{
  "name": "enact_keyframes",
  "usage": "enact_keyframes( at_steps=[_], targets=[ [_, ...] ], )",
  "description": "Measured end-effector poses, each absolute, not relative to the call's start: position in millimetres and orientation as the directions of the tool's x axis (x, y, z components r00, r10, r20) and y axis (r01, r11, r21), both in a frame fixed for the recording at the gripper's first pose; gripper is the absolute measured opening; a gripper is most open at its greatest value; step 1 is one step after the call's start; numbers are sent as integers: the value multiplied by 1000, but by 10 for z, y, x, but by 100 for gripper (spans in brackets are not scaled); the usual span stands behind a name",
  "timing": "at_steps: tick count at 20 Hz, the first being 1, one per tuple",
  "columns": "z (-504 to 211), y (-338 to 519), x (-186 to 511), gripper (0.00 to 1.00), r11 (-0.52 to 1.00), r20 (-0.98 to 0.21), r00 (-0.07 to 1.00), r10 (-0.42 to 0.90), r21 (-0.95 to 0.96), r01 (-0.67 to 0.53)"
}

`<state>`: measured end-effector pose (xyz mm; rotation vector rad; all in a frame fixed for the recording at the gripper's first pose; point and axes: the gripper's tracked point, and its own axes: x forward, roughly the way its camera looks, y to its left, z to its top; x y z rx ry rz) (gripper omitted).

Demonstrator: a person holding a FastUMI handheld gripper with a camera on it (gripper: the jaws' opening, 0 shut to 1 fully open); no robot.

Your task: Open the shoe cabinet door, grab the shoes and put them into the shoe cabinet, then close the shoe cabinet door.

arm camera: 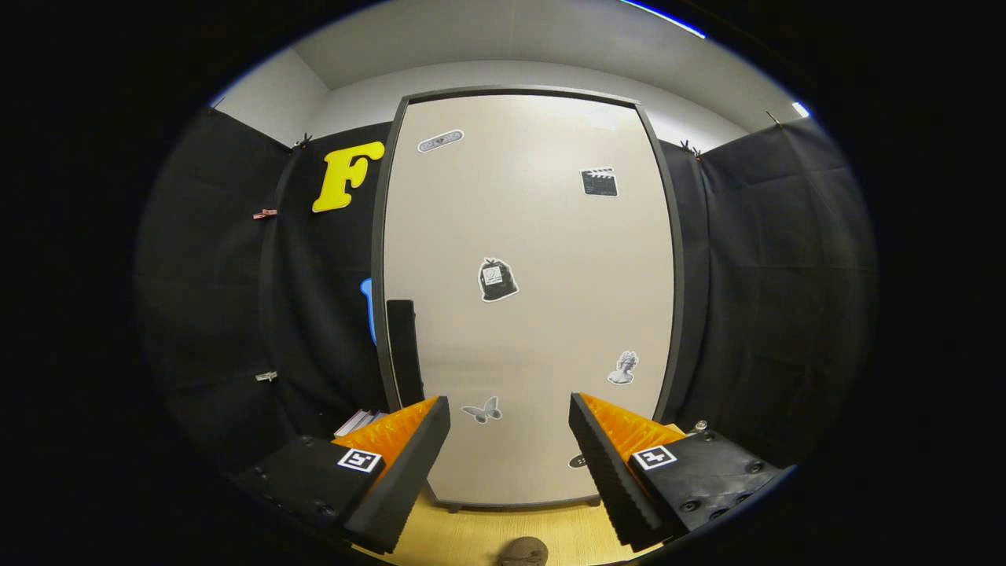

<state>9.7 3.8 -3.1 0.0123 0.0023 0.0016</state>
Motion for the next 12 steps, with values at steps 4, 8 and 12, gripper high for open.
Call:
enact_keyframes(
  at_steps=[4, 8, 12],
  targets=[
    [-72, 177, 182, 99, 999, -12, 1000, 29, 23, -28],
    [-141, 427, 326, 99, 997, -30, 997, 66, 28, -65],
    [-241, 694, 520, 99, 994, -52, 993, 102, 44, -100]
  ],
)
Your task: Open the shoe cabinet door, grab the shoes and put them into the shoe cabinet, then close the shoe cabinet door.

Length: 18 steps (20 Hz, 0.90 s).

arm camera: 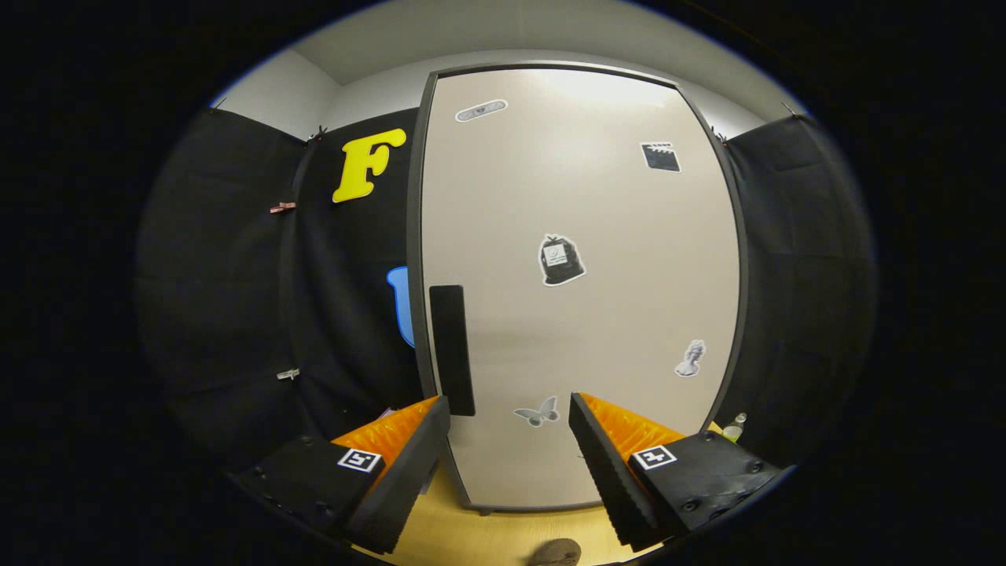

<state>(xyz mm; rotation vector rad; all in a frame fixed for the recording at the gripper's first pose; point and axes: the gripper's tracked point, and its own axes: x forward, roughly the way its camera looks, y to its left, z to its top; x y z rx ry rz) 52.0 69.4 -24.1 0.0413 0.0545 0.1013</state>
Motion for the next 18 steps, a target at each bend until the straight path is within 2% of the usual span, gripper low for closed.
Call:
enact_keyframes(
  at_steps=[12, 15, 18],
  targets=[
    [-408, 1042, 1264, 99, 994, -66, 993, 94, 60, -90],
    [-417, 1073, 1340, 87, 996, -72, 994, 77, 60, -72],
    [-367, 1105, 1367, 84, 997, -51, 997, 65, 43, -63]
  ],
)
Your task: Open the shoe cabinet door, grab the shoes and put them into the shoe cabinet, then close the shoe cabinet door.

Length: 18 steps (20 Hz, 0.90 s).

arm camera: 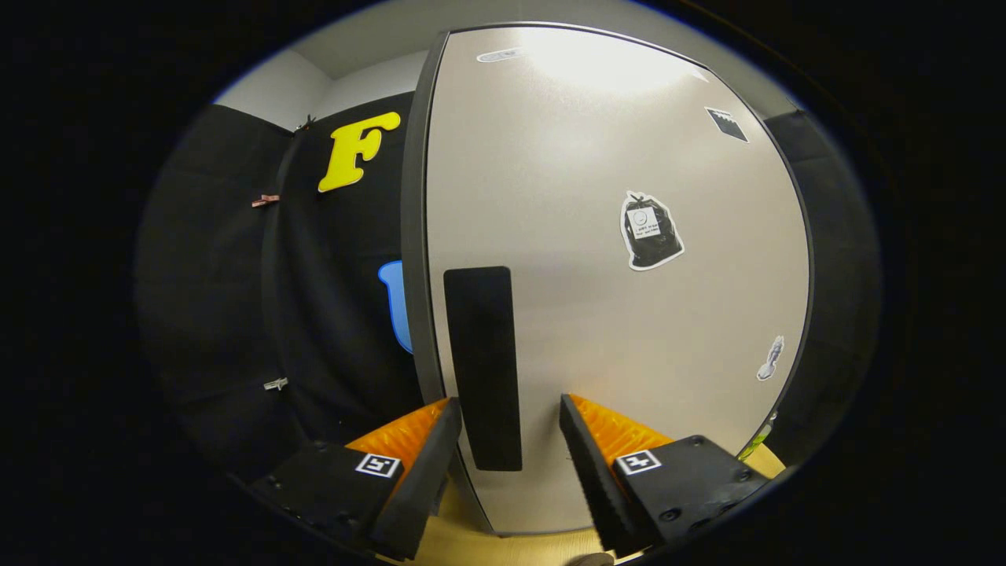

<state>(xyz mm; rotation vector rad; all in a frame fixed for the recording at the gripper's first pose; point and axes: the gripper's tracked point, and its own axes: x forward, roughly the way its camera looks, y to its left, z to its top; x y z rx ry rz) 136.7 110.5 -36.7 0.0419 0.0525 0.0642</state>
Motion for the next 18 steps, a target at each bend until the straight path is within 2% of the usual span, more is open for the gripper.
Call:
enact_keyframes(
  at_steps=[1, 3, 5, 18],
  targets=[
    [-352, 1130, 1362, 64, 997, -44, 997, 68, 40, -66],
    [-352, 1170, 1355, 45, 997, -41, 997, 72, 26, -71],
    [-337, 1143, 1333, 34, 998, -50, 997, 67, 26, -66],
    [-362, 1096, 927, 34, 994, -89, 990, 110, 20, -108]
  ],
)
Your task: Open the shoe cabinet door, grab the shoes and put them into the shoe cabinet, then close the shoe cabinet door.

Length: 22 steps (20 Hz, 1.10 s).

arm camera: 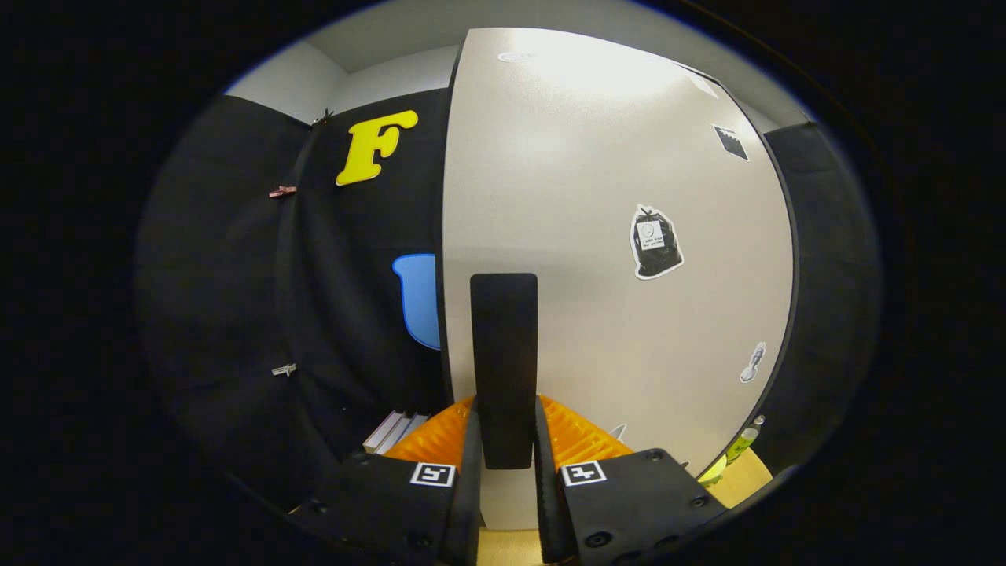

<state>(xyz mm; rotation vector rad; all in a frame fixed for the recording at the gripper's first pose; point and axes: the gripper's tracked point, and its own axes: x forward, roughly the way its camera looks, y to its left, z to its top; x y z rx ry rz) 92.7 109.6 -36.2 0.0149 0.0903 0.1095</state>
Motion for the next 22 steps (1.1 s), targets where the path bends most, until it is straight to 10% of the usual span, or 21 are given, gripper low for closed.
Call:
enact_keyframes(
  at_steps=[14, 17, 22],
  targets=[
    [-340, 911, 321, 34, 972, -130, 963, 235, 19, -234],
    [-400, 457, 361, 5, 998, -120, 992, 46, -32, -51],
    [-361, 357, -64, 5, 997, -123, 990, 70, -14, -72]
  ],
)
